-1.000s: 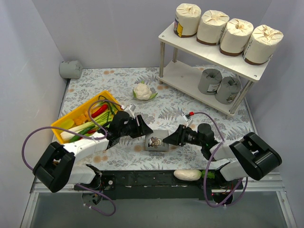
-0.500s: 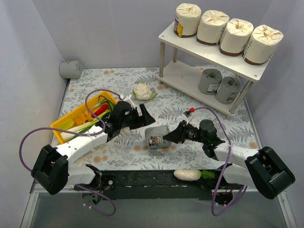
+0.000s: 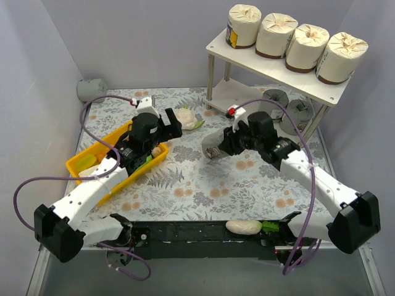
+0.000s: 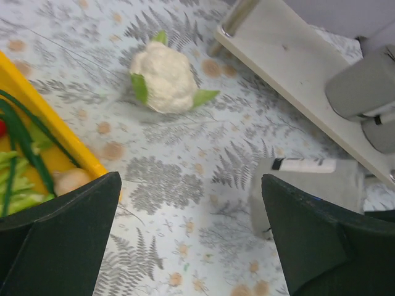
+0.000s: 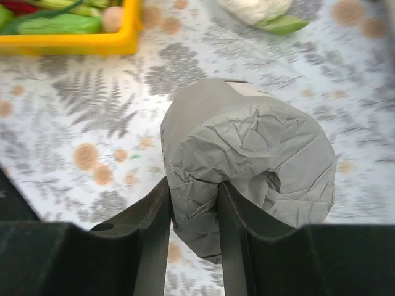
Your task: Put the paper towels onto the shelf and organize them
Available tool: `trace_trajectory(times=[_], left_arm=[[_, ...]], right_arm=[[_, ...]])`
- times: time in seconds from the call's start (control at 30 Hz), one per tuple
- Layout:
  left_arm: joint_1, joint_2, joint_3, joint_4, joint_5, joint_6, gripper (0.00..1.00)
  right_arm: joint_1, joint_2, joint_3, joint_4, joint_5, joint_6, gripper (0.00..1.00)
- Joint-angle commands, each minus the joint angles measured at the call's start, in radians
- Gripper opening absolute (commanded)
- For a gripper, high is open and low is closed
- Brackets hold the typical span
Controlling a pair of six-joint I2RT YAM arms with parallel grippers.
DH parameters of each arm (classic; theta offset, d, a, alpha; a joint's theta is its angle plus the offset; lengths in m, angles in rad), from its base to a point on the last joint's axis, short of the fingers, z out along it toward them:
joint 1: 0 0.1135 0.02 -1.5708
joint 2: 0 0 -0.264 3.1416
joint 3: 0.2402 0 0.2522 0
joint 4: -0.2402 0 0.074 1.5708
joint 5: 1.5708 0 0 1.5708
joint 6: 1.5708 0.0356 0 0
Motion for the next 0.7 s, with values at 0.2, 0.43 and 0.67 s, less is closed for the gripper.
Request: trace_trajectory(times=[0.2, 0.43, 0.67], left_arm=[[0.003, -0.344, -0.27, 0.116, -0.269, 0.191, 0.98], [-0.003, -0.401, -0.29, 0.128, -0.26, 0.185, 0.98], [-0.003, -0.382, -0.282, 0.122, -0.238, 0.181, 0.98]], right_arm=[[-0.002, 0.521, 0.742, -0.482, 0.537, -0.537, 0.33], [-0.067, 0.744, 1.044, -0.509, 0.628, -0.686, 0.31], [-0.119, 0.811, 1.06, -0.466, 0.62, -0.717, 0.35]])
